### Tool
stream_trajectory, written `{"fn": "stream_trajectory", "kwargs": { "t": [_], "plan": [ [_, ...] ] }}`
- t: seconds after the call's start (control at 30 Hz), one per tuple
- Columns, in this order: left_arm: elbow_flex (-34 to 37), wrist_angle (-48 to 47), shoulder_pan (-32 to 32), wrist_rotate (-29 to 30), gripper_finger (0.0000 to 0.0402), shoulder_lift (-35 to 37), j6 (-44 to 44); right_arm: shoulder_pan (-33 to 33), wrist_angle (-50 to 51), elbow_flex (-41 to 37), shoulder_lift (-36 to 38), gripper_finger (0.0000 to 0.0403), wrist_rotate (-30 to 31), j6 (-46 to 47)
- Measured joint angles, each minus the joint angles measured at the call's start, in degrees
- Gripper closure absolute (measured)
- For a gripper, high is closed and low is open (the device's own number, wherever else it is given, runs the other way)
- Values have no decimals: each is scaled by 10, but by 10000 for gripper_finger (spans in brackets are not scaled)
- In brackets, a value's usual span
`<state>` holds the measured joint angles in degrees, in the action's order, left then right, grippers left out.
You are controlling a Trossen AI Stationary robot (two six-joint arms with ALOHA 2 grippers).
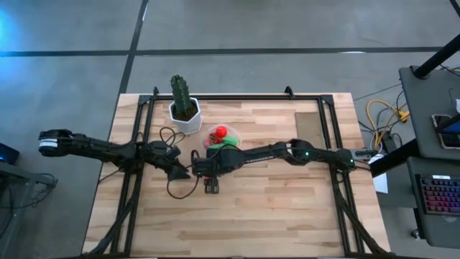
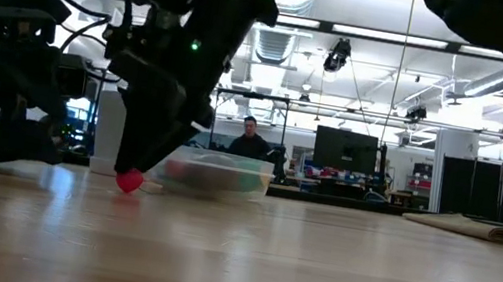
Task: Pick and placing Produce into tupperware
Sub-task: Put the orange cherry into the transparent bin
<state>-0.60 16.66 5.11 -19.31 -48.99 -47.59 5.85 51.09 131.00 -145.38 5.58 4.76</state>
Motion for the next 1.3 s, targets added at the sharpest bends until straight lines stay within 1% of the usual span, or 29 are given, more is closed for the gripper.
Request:
{"fn": "stream_trajectory", "kwargs": {
  "t": [0.2, 0.5, 0.7, 1.0, 1.17, 1.3],
  "plan": [
    [0, -1, 0, 0, 118, 0, 0, -3, 0, -11, 0, 180, 0, 27],
    [0, 0, 0, 0, 118, 0, 0, -2, -7, -17, 0, 231, -2, 38],
    [0, 0, 0, 0, 118, 0, 0, -3, -14, -36, 0, 253, -2, 38],
    [0, 0, 0, 0, 118, -1, 0, -2, -56, -39, 0, 264, -1, 38],
    [0, 0, 0, 0, 118, -1, 0, -2, -55, -45, 0, 263, 0, 38],
    [0, 0, 0, 0, 118, -1, 0, -2, -55, -50, 0, 271, 0, 39]
  ]
}}
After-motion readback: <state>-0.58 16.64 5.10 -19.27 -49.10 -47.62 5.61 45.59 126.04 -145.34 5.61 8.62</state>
